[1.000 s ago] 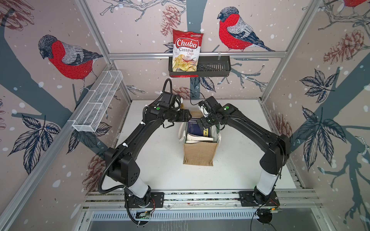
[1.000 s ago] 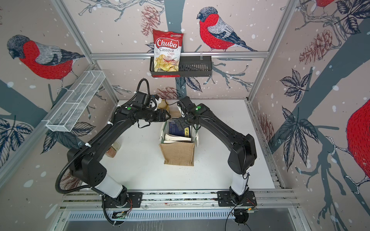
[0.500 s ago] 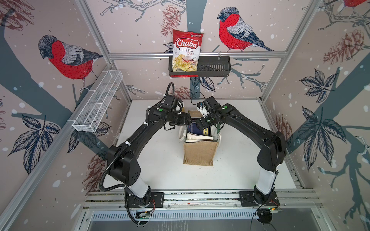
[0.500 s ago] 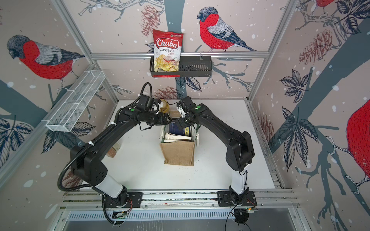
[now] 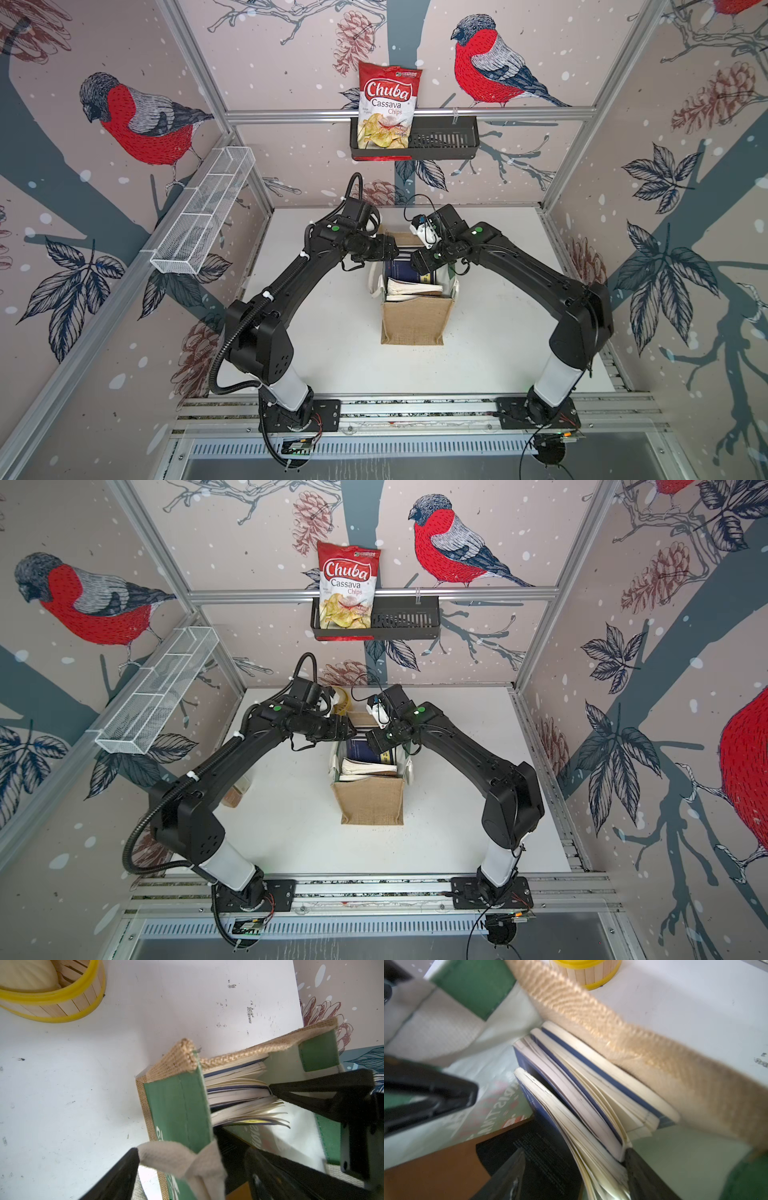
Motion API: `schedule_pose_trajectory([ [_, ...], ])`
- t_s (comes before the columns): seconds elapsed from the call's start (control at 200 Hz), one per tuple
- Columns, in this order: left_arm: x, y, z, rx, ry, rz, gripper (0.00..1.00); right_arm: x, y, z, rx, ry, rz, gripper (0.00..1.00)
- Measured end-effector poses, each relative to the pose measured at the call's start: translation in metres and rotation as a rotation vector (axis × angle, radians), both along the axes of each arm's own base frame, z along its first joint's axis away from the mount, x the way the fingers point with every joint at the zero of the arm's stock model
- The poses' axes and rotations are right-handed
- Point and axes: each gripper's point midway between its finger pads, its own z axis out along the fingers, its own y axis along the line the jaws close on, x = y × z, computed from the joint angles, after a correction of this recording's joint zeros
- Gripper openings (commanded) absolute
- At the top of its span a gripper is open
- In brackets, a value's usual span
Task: Take out the books from the canvas bag
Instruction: Pick up the book from the canvas bag.
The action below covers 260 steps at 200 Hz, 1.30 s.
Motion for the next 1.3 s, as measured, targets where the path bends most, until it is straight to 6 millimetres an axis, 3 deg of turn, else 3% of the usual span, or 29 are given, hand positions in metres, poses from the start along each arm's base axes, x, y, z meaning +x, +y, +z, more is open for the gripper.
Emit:
schedule_pose_trajectory([
  [0.225, 0.000, 0.000, 0.000, -0.001, 0.002, 0.001, 0.81, -0.011, -0.001, 0.004, 0.019, 0.027, 0.010, 0.72],
  [0.595, -0.001, -0.003, -0.005, -0.002, 0.017, -0.002, 0.81, -0.012, -0.001, 0.000, 0.007, 0.040, 0.019, 0.51],
  [0.785, -0.002, -0.006, -0.003, -0.017, 0.022, -0.004, 0.81, -0.028, 0.008, 0.000, -0.029, 0.040, 0.089, 0.50],
  [0.93, -0.001, -0.007, -0.004, -0.028, 0.022, 0.000, 0.81, -0.038, 0.006, -0.011, -0.053, 0.067, 0.106, 0.51],
  [1.061, -0.001, -0.008, -0.006, -0.032, 0.026, 0.005, 0.81, -0.040, 0.005, -0.014, -0.059, 0.071, 0.106, 0.60],
  [1.301, -0.001, -0.008, -0.006, -0.034, 0.032, 0.012, 0.81, -0.036, 0.004, -0.018, -0.090, 0.056, 0.098, 0.60],
])
